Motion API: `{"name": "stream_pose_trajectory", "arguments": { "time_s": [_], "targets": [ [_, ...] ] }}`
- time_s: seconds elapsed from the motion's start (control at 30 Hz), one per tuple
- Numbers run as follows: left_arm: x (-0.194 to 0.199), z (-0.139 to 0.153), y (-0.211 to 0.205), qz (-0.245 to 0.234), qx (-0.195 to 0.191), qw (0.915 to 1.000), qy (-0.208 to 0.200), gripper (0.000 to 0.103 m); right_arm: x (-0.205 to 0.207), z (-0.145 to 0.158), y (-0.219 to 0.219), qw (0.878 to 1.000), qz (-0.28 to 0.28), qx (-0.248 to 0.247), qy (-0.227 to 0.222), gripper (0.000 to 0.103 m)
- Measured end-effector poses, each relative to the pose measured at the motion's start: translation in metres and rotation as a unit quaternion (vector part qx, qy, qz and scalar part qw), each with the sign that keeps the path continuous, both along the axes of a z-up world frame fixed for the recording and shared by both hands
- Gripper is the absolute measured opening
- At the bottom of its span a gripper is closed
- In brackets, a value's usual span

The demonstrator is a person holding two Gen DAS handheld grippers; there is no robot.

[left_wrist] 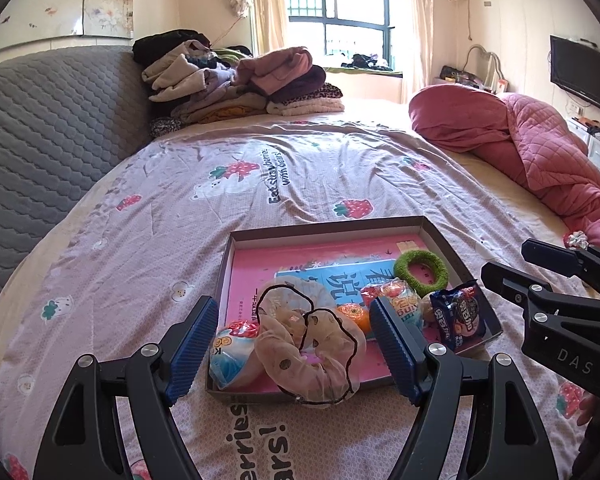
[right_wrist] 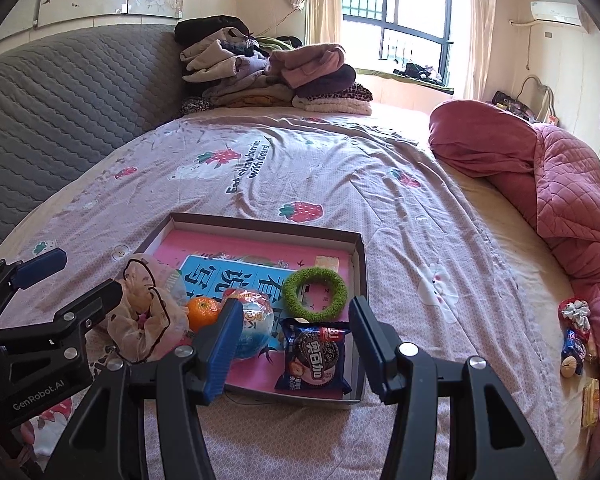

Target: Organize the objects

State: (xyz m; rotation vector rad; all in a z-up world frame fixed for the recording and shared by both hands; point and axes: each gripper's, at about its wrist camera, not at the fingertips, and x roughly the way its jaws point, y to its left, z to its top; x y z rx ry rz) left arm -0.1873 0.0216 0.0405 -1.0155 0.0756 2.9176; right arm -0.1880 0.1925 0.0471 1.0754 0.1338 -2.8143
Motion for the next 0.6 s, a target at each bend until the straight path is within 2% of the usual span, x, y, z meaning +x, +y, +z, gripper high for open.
{"name": "stream_pose_trajectory", "arguments": {
  "time_s": [0.3, 0.6],
  "targets": [
    [0.024, 0.016, -0.004, 0.012, -0.007, 0.9998, 0.013, 0.079, 0.025, 0.016, -0.005, 1.000, 0.005, -0.002, 0.017, 0.054],
    [0.053, 0.016, -0.007, 0.019, -0.001, 0.9997, 0.013, 0.079, 0.053, 0.016, -0.003, 1.000, 0.004, -0.007, 0.016, 0.054]
  ]
}}
